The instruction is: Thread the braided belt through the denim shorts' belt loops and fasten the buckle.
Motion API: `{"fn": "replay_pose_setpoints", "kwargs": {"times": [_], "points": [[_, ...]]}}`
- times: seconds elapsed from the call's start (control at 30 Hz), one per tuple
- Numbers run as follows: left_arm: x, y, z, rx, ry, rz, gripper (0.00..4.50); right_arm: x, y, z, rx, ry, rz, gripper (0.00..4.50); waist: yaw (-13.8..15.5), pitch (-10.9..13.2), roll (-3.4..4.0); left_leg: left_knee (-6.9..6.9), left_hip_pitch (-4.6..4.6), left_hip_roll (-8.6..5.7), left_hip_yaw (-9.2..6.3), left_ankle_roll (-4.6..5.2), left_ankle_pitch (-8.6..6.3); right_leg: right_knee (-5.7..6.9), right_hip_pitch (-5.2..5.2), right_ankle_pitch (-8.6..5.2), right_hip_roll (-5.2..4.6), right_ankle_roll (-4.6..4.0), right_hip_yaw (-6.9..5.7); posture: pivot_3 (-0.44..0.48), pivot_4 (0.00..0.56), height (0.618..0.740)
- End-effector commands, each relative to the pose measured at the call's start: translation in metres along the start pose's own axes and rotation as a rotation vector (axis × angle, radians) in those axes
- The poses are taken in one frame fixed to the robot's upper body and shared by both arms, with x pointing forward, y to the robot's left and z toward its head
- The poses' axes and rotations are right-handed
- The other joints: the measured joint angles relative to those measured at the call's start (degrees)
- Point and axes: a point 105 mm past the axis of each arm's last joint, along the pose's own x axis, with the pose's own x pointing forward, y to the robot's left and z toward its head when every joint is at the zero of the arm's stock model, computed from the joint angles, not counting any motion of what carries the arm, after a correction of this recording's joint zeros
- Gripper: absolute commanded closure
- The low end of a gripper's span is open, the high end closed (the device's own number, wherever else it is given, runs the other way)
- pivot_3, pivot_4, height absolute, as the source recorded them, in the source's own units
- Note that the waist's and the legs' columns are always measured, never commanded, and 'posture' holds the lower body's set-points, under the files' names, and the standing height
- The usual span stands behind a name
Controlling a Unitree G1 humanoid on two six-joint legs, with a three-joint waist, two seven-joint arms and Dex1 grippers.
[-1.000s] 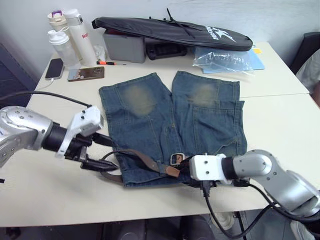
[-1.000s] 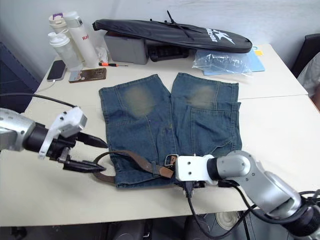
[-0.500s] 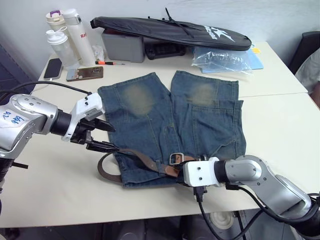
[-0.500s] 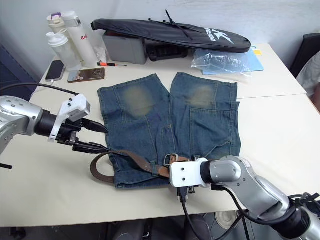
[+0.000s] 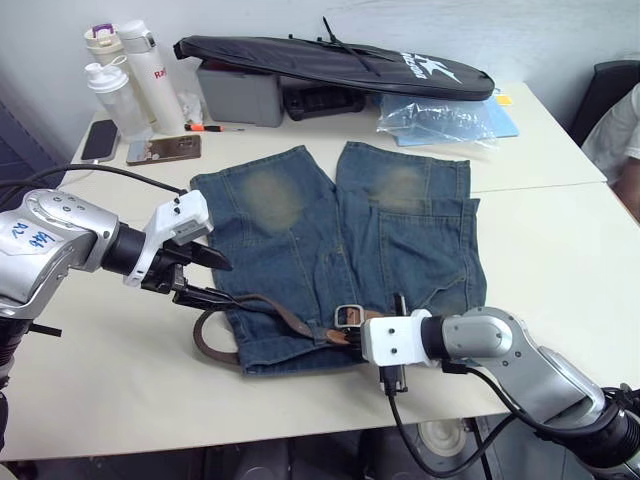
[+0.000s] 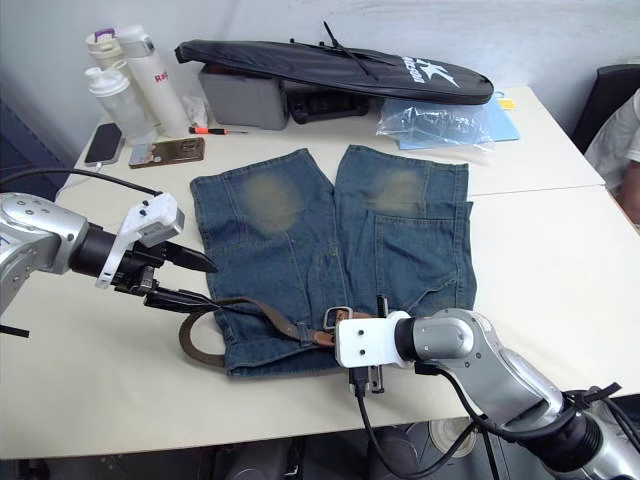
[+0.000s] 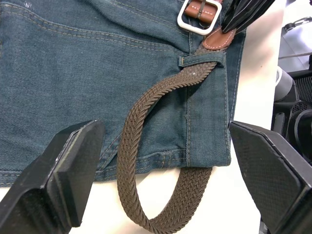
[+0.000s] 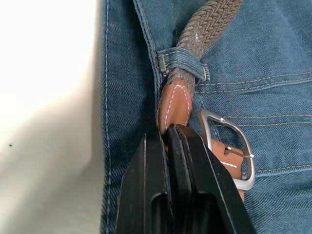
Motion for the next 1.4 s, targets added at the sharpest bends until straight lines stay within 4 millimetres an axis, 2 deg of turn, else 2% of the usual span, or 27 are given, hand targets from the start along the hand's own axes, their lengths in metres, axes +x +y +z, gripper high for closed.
{"fn": "replay_pose_setpoints", "kwargs": {"times": [0.03, 0.1, 0.17, 0.2, 0.27, 0.4, 0.47, 0.5, 0.57, 0.8, 1.2, 1.4], "points": [[-0.004, 0.002, 0.008, 0.003, -0.04, 0.007, 0.0, -0.01, -0.003, 0.018, -0.009, -0.063, -0.013, 4.43, 0.1, 0.0, 0.0, 0.01, 0.0, 0.0, -0.01, 0.01, 0.0, 0.02, 0.01, 0.0, -0.01, 0.0, 0.0, 0.0, 0.15, 0.652], [0.0, 0.008, 0.011, 0.016, -0.06, 0.009, 0.0, -0.013, -0.003, 0.018, -0.016, -0.06, -0.016, 4.43, 0.1, 0.0, 0.0, 0.04, 0.0, -0.01, -0.04, 0.02, 0.01, 0.04, 0.05, 0.0, -0.01, 0.0, -0.01, 0.0, 0.15, 0.652], [0.009, 0.021, 0.017, 0.014, -0.085, 0.047, 0.0, -0.013, -0.004, 0.016, -0.028, -0.044, -0.022, 4.43, 0.3, 0.0, -0.02, 0.07, 0.0, -0.03, -0.06, 0.02, 0.01, 0.03, 0.06, 0.0, -0.01, 0.0, -0.02, 0.0, 0.15, 0.652], [0.014, 0.03, 0.021, 0.002, -0.1, 0.071, 0.57, -0.013, -0.003, 0.015, -0.035, -0.036, -0.022, 4.5, 0.3, 0.0, -0.04, 0.12, 0.0, -0.06, -0.1, 0.04, 0.03, 0.03, 0.08, 0.0, -0.02, 0.0, -0.04, 0.0, 0.15, 0.652], [0.024, 0.038, 0.026, 0.005, -0.104, 0.079, 1.36, -0.012, -0.001, 0.013, -0.041, -0.026, -0.019, 4.5, 0.4, 0.0, -0.05, 0.13, 0.01, -0.09, -0.11, 0.08, 0.06, 0.04, 0.12, 0.0, -0.03, 0.0, -0.04, 0.0, 0.15, 0.652], [0.049, 0.038, 0.035, 0.089, -0.072, 0.007, 3.23, -0.01, 0.001, 0.012, -0.038, -0.022, -0.021, 4.5, 0.1, 0.0, -0.05, 0.12, 0.01, -0.1, -0.09, 0.08, 0.07, 0.26, 0.14, 0.01, -0.05, 0.02, -0.03, 0.0, 0.15, 0.652], [0.068, 0.037, 0.031, 0.187, -0.006, -0.037, 4.18, -0.01, 0.001, 0.013, -0.048, -0.017, -0.03, 4.5, 0.1, 0.0, -0.05, 0.12, 0.01, -0.1, -0.1, 0.07, 0.07, 0.29, 0.13, 0.01, -0.04, 0.01, -0.03, 0.0, 0.15, 0.652], [0.077, 0.034, 0.028, 0.234, 0.025, -0.079, 4.44, -0.01, 0.001, 0.013, -0.055, -0.012, -0.036, 4.5, 0.1, -0.1, -0.03, 0.13, 0.01, -0.1, -0.1, 0.07, 0.07, 0.31, 0.13, 0.01, -0.04, 0.01, -0.04, 0.0, 0.15, 0.652], [0.088, 0.027, 0.024, 0.278, 0.061, -0.171, 4.44, -0.011, 0.001, 0.012, -0.062, -0.002, -0.047, 4.5, 0.1, -0.1, -0.01, 0.14, 0.02, -0.11, -0.07, 0.06, 0.08, 0.32, 0.13, 0.01, -0.04, 0.01, -0.04, 0.0, 0.15, 0.652], [0.101, 0.013, 0.008, 0.356, 0.147, -0.37, 4.44, -0.013, -0.002, 0.01, -0.071, 0.026, -0.081, 4.5, 0.0, -0.1, 0.02, 0.18, 0.02, -0.09, -0.08, 0.05, 0.09, 0.35, 0.13, 0.01, -0.04, 0.01, -0.04, 0.0, 0.15, 0.652], [0.131, 0.038, -0.016, 0.44, 0.257, -0.248, 4.44, -0.03, -0.016, 0.019, -0.114, 0.046, -0.133, 4.5, 0.4, -0.2, 0.22, 0.37, 0.21, -0.16, -0.24, 0.11, 0.08, 0.38, 0.48, 0.01, -0.16, 0.02, -0.17, 0.0, 0.15, 0.652], [0.14, 0.04, -0.025, 0.482, 0.294, -0.27, 4.44, -0.053, -0.029, 0.029, -0.171, 0.061, -0.177, 4.5, 1.3, -0.3, 0.3, 0.88, 0.2, -0.18, -0.29, 0.24, 0.04, 0.43, 0.58, 0.0, -0.24, 0.04, -0.17, 0.0, 0.15, 0.652]]}}
